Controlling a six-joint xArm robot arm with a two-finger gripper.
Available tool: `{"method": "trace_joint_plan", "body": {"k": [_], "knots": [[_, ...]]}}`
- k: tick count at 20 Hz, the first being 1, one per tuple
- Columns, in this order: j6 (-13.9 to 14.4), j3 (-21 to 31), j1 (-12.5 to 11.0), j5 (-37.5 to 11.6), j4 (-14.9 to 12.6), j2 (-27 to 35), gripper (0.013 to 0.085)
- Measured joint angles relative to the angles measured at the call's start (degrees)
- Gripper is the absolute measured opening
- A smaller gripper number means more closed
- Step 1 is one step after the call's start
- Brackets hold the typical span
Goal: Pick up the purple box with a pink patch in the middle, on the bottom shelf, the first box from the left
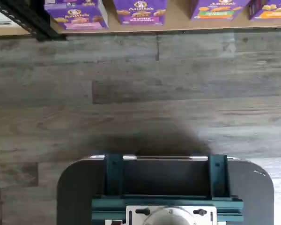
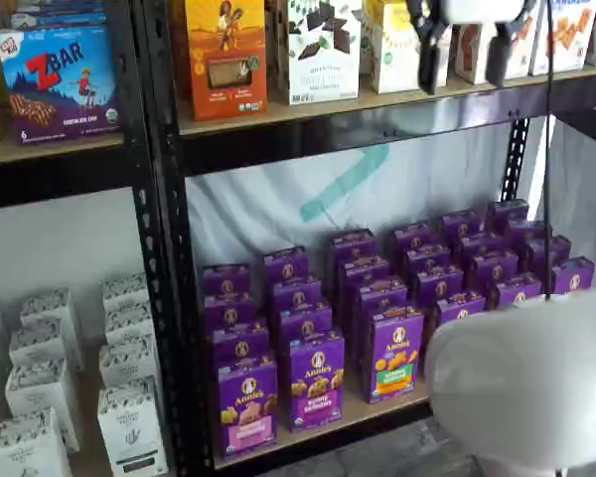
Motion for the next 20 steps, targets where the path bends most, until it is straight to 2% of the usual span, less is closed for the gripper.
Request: {"method": "trace_joint_plan", "body": {"k": [1,2,7,14,20], "knots": [[-0.16,2.82,-0.36,-5.05,0.78,-3.10,0.0850],[-0.05,3.17,-0.27,-5.99,0.91,-3.59,0.0850],[1.58,3.33,1.43,-6.25,0.93,-3.68,0.0850],[2.68,4.29,2.41,-6.66,1.33,-3.31,0.0850],[4.16,7.42,4.11,-9.83,1.14,-3.31,0.0850]]}}
